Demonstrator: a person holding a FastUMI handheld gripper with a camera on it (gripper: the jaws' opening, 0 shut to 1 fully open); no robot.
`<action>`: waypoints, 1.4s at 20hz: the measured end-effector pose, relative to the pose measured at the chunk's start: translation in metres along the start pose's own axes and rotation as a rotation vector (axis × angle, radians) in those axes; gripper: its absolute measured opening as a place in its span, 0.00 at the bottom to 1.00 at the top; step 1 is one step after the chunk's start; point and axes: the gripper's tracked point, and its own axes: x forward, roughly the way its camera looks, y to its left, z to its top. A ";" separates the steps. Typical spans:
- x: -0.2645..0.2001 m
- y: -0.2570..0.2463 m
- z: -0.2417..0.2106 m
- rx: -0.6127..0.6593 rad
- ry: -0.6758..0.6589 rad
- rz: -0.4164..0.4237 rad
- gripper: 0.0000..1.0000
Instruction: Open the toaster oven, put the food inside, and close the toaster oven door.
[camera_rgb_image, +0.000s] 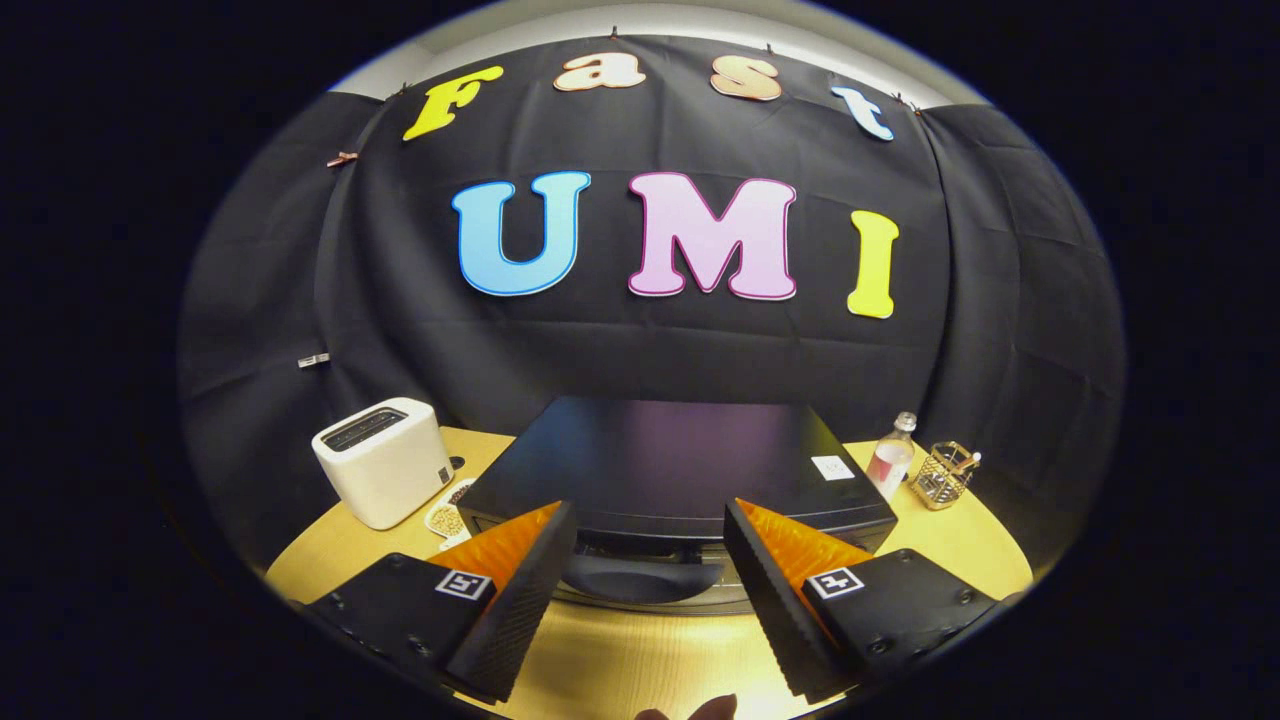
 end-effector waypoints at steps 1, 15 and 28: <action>0.004 0.001 -0.005 0.001 0.014 0.000 0.98; 0.031 -0.003 -0.039 0.019 0.117 -0.093 0.99; -0.030 0.005 -0.087 0.067 0.210 -0.081 1.00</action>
